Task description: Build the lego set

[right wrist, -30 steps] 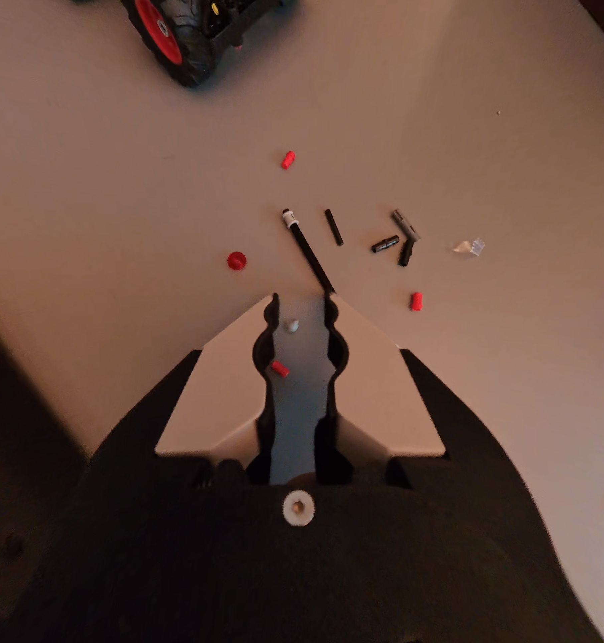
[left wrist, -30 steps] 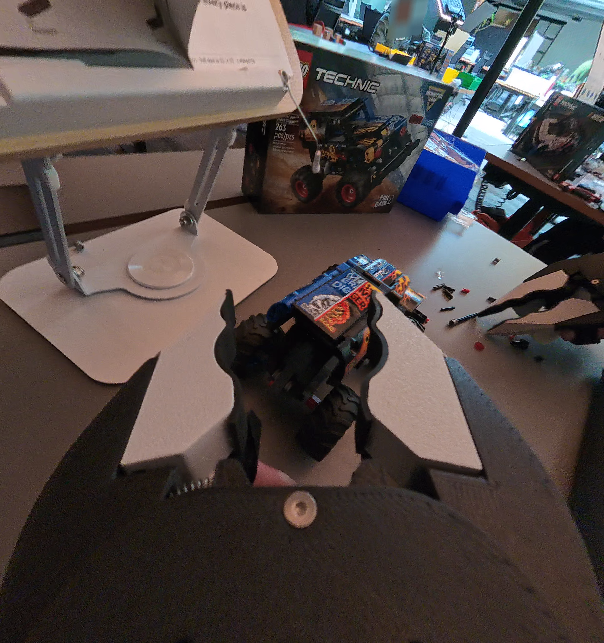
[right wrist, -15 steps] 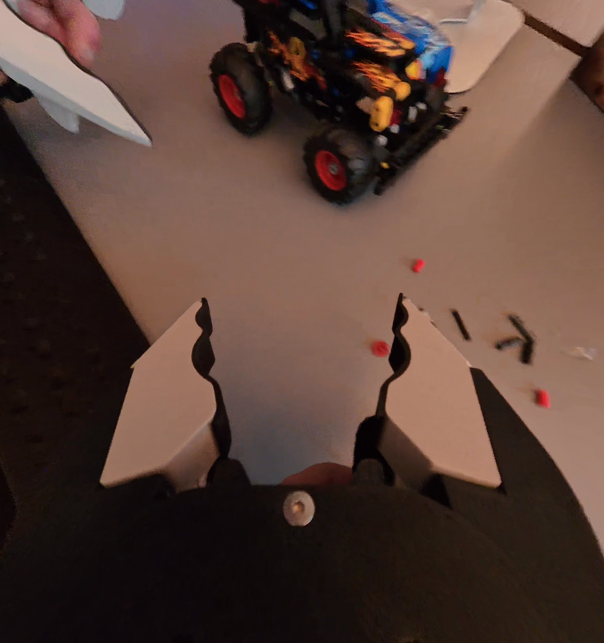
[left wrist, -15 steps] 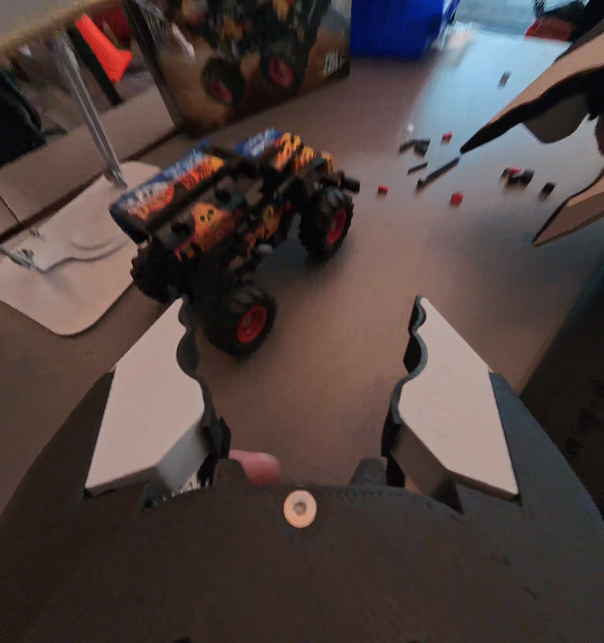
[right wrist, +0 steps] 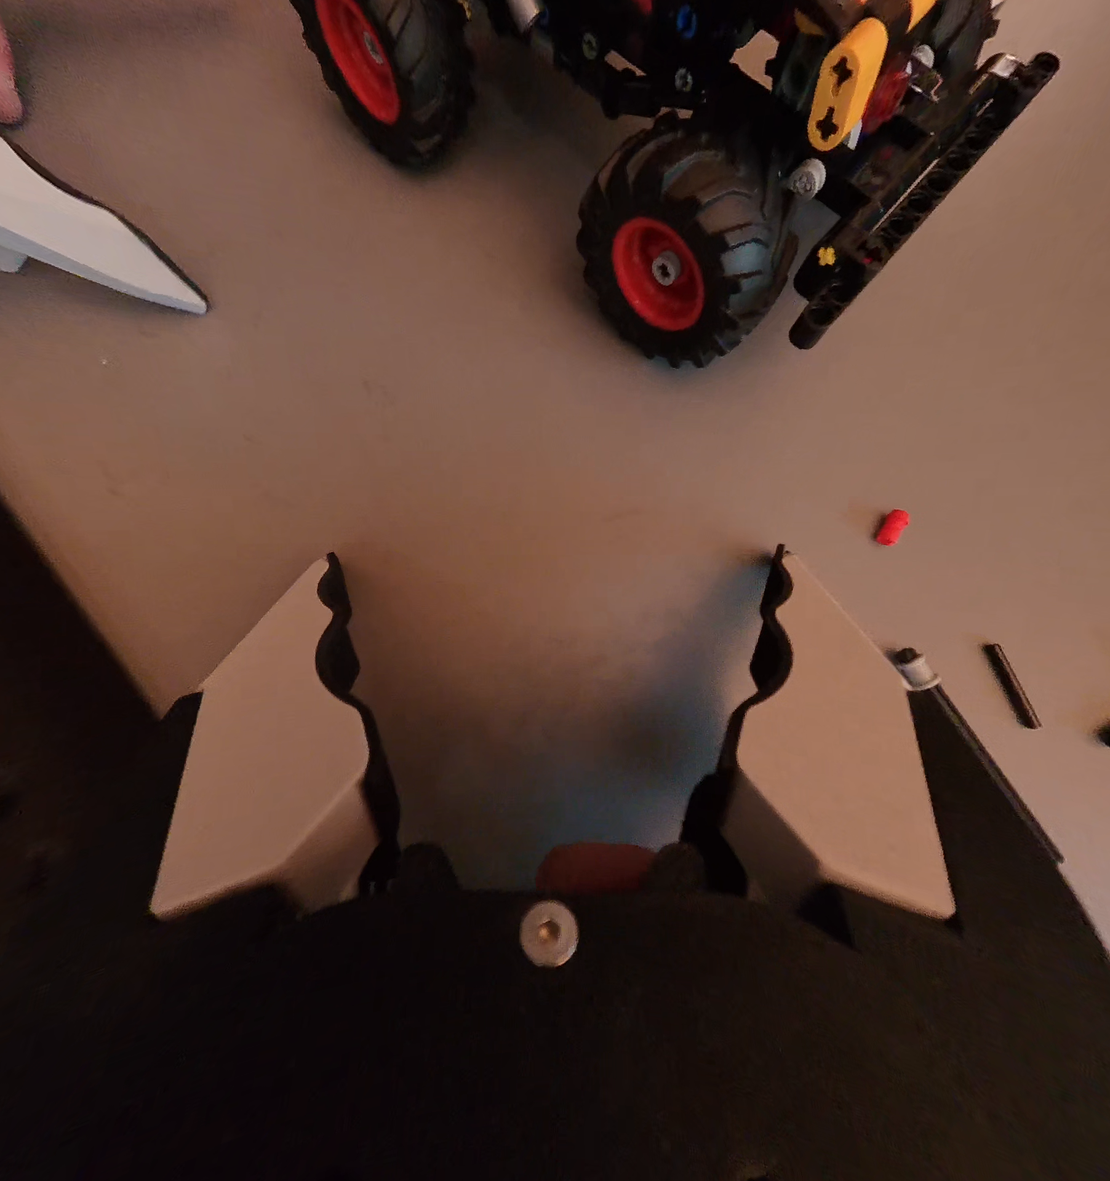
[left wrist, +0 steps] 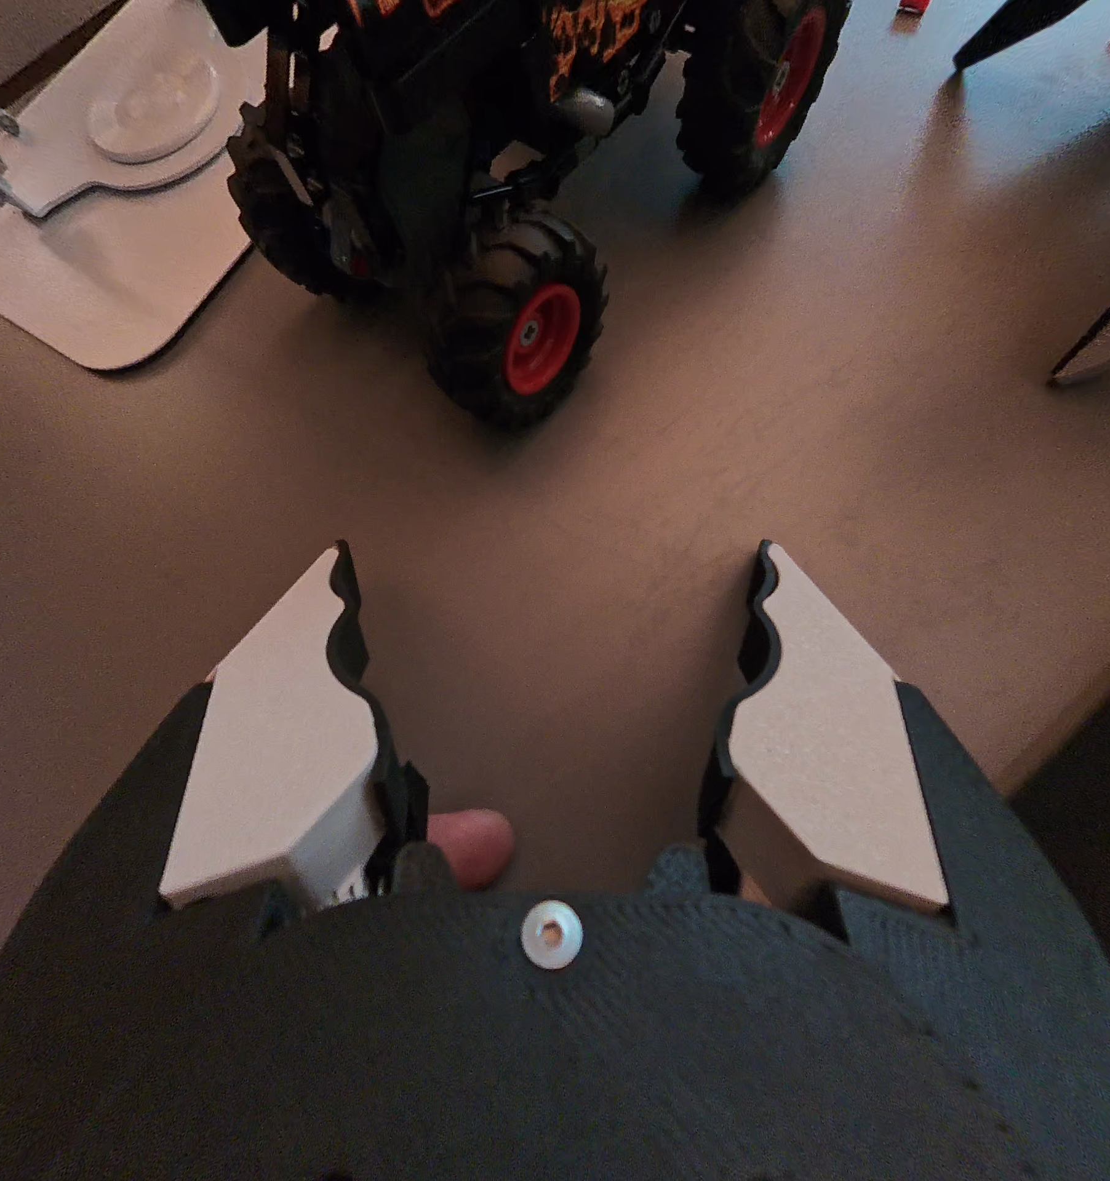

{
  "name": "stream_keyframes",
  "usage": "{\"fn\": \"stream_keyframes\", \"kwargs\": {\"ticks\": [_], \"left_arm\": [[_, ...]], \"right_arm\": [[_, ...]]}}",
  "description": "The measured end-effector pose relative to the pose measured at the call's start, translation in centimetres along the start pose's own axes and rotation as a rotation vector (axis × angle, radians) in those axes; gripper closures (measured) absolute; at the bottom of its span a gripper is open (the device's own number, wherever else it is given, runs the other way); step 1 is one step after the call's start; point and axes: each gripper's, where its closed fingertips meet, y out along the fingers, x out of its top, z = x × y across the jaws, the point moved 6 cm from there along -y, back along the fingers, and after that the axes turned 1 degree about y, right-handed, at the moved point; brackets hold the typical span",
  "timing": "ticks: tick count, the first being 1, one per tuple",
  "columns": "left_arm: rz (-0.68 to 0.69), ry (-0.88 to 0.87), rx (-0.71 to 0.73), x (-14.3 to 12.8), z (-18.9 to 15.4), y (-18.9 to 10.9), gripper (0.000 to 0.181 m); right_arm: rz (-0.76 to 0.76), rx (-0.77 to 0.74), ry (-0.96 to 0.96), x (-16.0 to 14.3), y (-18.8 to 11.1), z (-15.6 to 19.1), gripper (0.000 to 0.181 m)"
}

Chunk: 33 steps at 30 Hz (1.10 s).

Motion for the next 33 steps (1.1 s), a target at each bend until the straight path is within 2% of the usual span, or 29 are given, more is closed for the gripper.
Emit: {"fn": "stream_keyframes", "kwargs": {"ticks": [1, 4, 6, 7, 10, 14, 18, 20, 21, 23, 26, 28, 31, 33], "left_arm": [[-0.004, -0.010, 0.040, 0.0, 0.3, -0.1, 0.071], [-0.014, -0.031, 0.120, -0.2, 1.2, -0.3, 0.069], [-0.017, -0.053, 0.233, -0.2, 2.3, -0.3, 0.084], [-0.010, -0.060, 0.240, -0.2, 2.4, -0.3, 0.081], [0.020, -0.126, 0.157, -0.1, 2.3, -0.2, 0.081], [0.051, -0.271, -0.010, -0.1, 2.4, 0.1, 0.110], [-0.016, -0.286, -0.070, 0.0, 2.7, 0.4, 0.081], [0.026, -0.189, 0.076, -0.6, 3.3, 0.7, 0.073], [0.017, -0.160, 0.151, -0.3, 3.6, 0.6, 0.058], [-0.006, -0.108, 0.187, -0.1, 3.2, 0.4, 0.062], [-0.018, -0.071, 0.112, 0.1, 2.4, 0.5, 0.090], [0.013, -0.161, 0.131, -0.3, 3.5, 0.7, 0.067], [0.047, -0.281, 0.067, -0.9, 4.4, 1.1, 0.044], [0.065, -0.248, 0.072, -1.1, 4.2, 1.2, 0.041]], "right_arm": [[0.000, -0.006, 0.008, -0.1, 0.0, 0.0, 0.054], [-0.003, -0.041, 0.019, -0.2, -0.2, -0.1, 0.048], [-0.002, -0.058, 0.029, -0.2, -0.2, -0.3, 0.044], [0.001, -0.067, 0.037, -0.3, -0.2, -0.4, 0.040], [0.026, -0.065, 0.076, -0.4, 0.1, -0.8, 0.033], [0.022, -0.065, 0.070, -0.4, 0.0, -0.8, 0.034], [0.025, -0.066, 0.074, -0.4, 0.1, -0.8, 0.033], [0.026, -0.066, 0.076, -0.4, 0.1, -0.8, 0.033], [0.025, -0.066, 0.074, -0.4, 0.1, -0.8, 0.033], [0.023, -0.065, 0.072, -0.4, 0.1, -0.8, 0.033], [0.025, -0.066, 0.075, -0.4, 0.1, -0.8, 0.032], [0.025, -0.066, 0.076, -0.4, 0.1, -0.8, 0.032], [0.025, -0.066, 0.076, -0.4, 0.1, -0.8, 0.032], [0.026, -0.066, 0.077, -0.4, 0.1, -0.8, 0.032]]}}
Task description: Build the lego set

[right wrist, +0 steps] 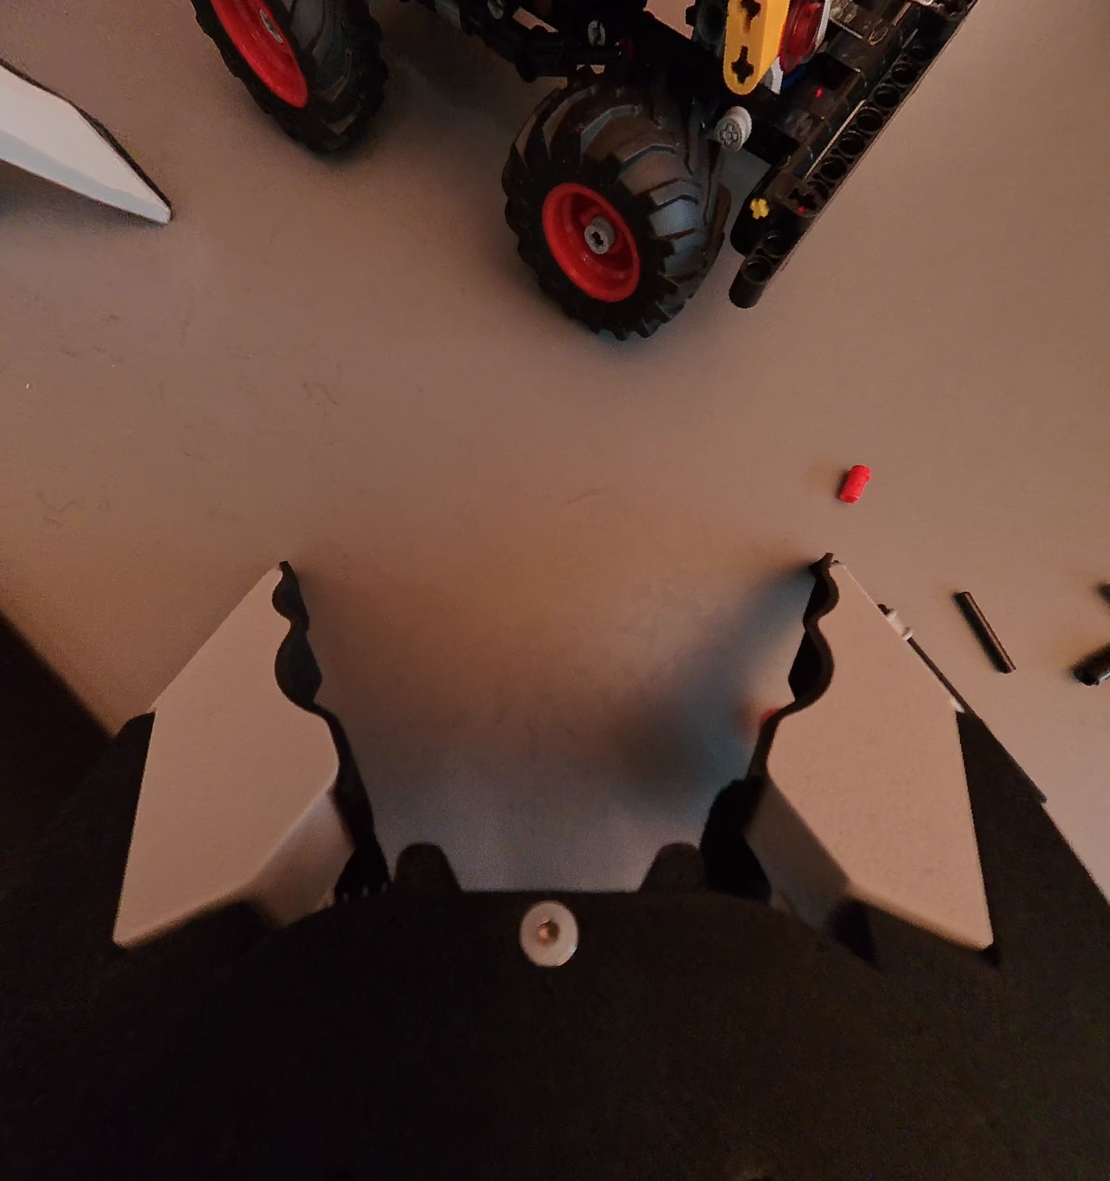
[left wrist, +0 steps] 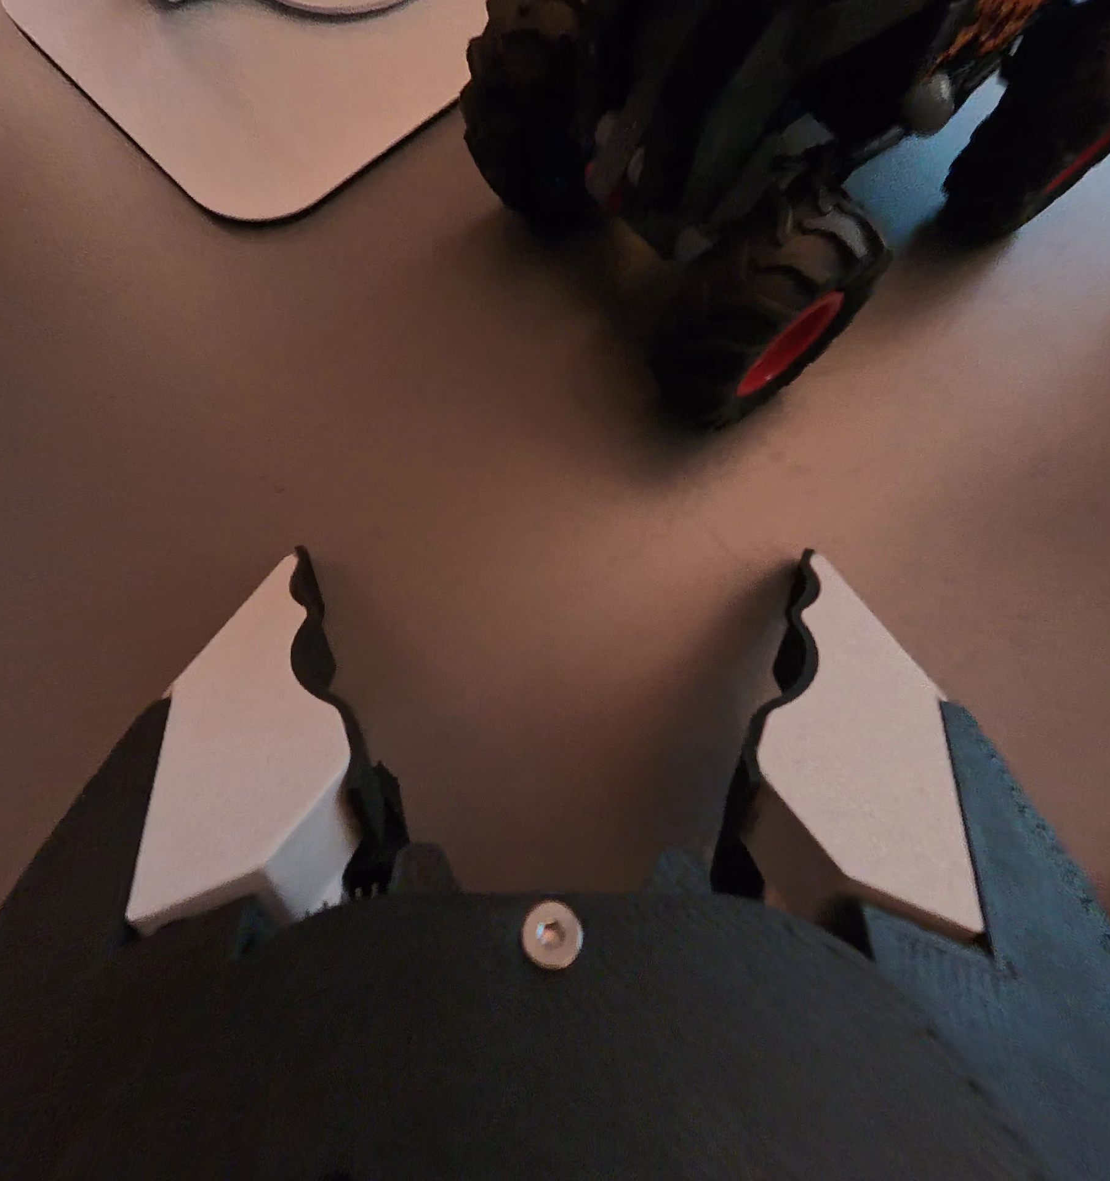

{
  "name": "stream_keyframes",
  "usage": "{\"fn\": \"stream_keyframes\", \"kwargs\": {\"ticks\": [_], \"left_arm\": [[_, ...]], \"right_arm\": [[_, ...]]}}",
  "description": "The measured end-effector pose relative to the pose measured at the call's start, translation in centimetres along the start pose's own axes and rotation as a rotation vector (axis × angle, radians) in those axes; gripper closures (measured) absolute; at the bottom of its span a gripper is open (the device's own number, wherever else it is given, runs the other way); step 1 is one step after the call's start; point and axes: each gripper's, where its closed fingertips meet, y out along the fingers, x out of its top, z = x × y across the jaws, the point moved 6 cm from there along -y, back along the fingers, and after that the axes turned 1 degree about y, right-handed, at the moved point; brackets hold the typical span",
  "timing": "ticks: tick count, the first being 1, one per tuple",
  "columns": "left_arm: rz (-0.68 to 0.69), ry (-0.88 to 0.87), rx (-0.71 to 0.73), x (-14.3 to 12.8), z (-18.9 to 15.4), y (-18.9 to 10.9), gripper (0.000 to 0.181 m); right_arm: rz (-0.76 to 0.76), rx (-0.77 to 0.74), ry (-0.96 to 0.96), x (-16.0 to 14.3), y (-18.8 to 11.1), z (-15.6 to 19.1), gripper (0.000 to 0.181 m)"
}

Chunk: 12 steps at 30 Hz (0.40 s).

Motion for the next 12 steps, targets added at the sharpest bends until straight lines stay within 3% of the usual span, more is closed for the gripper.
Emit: {"fn": "stream_keyframes", "kwargs": {"ticks": [5, 12], "left_arm": [[0.027, -0.041, 0.041, -0.35, 0.53, 0.10, 0.022], [0.027, -0.043, 0.043, -0.35, 0.55, 0.10, 0.022]], "right_arm": [[0.000, 0.000, 0.000, 0.00, 0.00, -0.01, 0.032], [0.000, -0.001, 0.000, 0.03, 0.01, -0.01, 0.031]]}}
